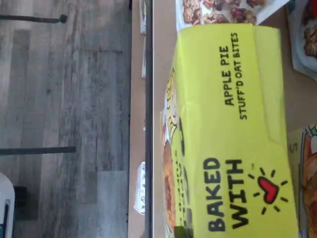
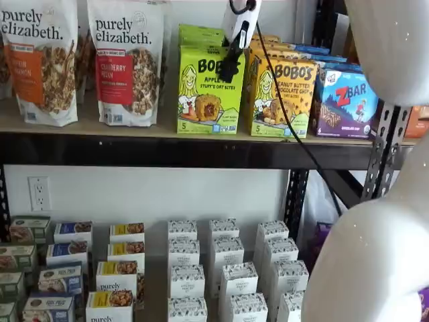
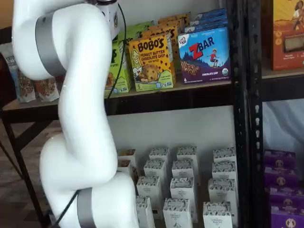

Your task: Pick the green box on the top shelf, the fourth from the left

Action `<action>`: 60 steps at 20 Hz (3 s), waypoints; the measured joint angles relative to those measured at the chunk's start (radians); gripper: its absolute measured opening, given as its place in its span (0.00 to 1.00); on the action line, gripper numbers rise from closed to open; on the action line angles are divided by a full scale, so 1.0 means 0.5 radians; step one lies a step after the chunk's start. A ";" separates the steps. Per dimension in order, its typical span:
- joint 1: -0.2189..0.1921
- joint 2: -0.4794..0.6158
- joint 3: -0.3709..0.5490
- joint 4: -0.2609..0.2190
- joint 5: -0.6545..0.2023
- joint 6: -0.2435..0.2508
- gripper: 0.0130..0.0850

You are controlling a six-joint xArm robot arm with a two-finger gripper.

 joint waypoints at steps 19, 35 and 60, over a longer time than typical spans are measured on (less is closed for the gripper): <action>-0.034 0.002 -0.032 0.080 0.050 -0.020 0.17; -0.071 -0.052 -0.101 0.202 0.228 -0.013 0.17; -0.209 -0.368 0.060 0.275 0.376 -0.085 0.17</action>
